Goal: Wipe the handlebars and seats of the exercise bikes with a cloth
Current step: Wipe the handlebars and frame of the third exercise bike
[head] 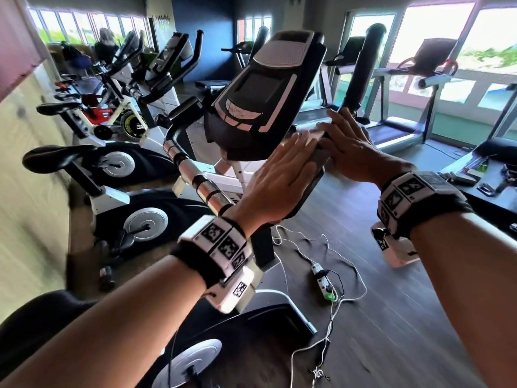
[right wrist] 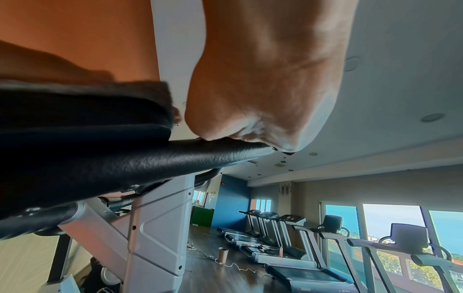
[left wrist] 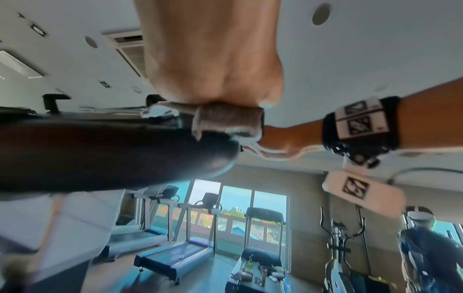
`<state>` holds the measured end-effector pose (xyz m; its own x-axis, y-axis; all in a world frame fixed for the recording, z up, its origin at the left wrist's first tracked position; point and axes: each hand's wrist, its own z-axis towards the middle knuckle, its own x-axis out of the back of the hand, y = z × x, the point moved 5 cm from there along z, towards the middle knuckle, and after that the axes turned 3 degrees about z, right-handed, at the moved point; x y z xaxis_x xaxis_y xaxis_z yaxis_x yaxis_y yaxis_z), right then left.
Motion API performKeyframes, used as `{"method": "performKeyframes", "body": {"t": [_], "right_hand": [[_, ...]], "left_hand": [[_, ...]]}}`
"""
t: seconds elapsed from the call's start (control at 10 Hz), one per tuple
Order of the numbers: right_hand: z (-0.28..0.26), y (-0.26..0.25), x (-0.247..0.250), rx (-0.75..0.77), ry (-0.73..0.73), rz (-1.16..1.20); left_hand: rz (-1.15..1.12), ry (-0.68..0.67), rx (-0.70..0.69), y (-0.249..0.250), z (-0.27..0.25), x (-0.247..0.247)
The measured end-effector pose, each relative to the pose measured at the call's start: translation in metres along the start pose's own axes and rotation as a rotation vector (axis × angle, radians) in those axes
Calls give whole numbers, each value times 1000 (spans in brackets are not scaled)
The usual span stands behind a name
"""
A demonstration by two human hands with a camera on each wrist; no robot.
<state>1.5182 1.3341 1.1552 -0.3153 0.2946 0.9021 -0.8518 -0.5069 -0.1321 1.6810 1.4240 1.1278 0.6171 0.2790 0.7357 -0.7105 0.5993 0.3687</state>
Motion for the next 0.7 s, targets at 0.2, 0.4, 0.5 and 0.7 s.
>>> {"method": "performKeyframes", "body": {"t": [0.2,0.4,0.5,0.7], "right_hand": [[-3,-5,5,-1,29,54],[0,-6,7,-56,37,56],[2,-23,20,-81,64,163],[-12,-118,23,115,107,105]], "left_hand": [[-201,172,-204,-9,-50,12],[-241,344,240,-46,-74,19],[158,225,351,-40,-99,1],[-81,98,200,-38,-115,-1]]}}
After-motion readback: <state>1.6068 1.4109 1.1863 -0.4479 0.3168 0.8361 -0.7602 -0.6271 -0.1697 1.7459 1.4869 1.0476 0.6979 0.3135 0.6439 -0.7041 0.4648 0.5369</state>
